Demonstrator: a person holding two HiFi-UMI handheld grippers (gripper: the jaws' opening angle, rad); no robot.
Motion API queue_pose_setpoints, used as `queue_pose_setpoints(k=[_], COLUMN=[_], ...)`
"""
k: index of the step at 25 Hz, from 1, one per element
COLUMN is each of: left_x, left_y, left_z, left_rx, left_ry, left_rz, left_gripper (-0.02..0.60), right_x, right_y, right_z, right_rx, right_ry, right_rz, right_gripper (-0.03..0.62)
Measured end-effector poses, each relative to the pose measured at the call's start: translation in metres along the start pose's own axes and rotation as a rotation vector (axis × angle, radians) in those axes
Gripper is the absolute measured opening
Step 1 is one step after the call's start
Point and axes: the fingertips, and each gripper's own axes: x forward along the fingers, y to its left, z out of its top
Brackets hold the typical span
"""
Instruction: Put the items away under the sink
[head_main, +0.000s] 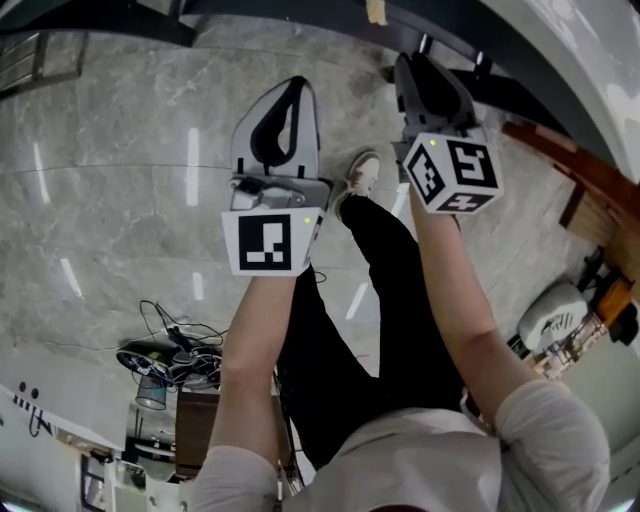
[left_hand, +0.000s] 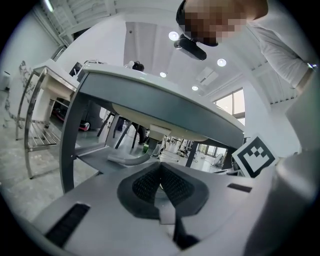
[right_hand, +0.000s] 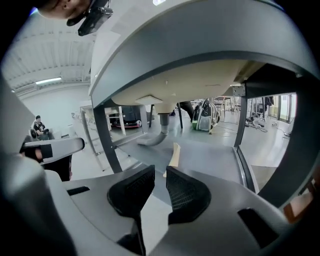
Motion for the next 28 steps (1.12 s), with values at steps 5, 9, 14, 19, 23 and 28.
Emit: queue_pose_setpoints(k=[5, 9, 14, 19, 23, 28], left_x=[-0.009, -0.015, -0.017, -0.019, -0.017, -0.022], left_y=[-0.006, -0.011, -0.02, -0.018, -0.016, -0.02], left_z=[0.015, 0.033, 0.056, 0.073, 0.083, 0.09], left_rx=[-0.016, -0.024, -0.008, 0.004, 0.014, 0.011], left_ry=[-0.002, -0.002, 0.0, -0.001, -0.009, 0.01], left_rz=[0.03, 0.044, 0.044, 0.045, 0.044, 0.043], left_gripper=[0.003, 0.003, 0.003, 0.003, 0.003, 0.003], right_x=[-0.024, -0.037, -0.05, -0.056, -0.058, -0.066], right_y=[-0.01, -0.01, -0.011, -0.004, -0.006, 0.0], right_z=[0.007, 0.018, 0.035, 0.044, 0.045, 0.048], right_rx=[0.002, 0.006, 0.015, 0.014, 0.022, 0.029], right_ry=[0.026, 0.037, 0.039, 0.042, 0.045, 0.047], right_rz=[-0.01, -0.009, -0.01, 0.0, -0.006, 0.0], right_gripper=[0.087, 0.081, 0.08, 0.077, 0.075, 0.071])
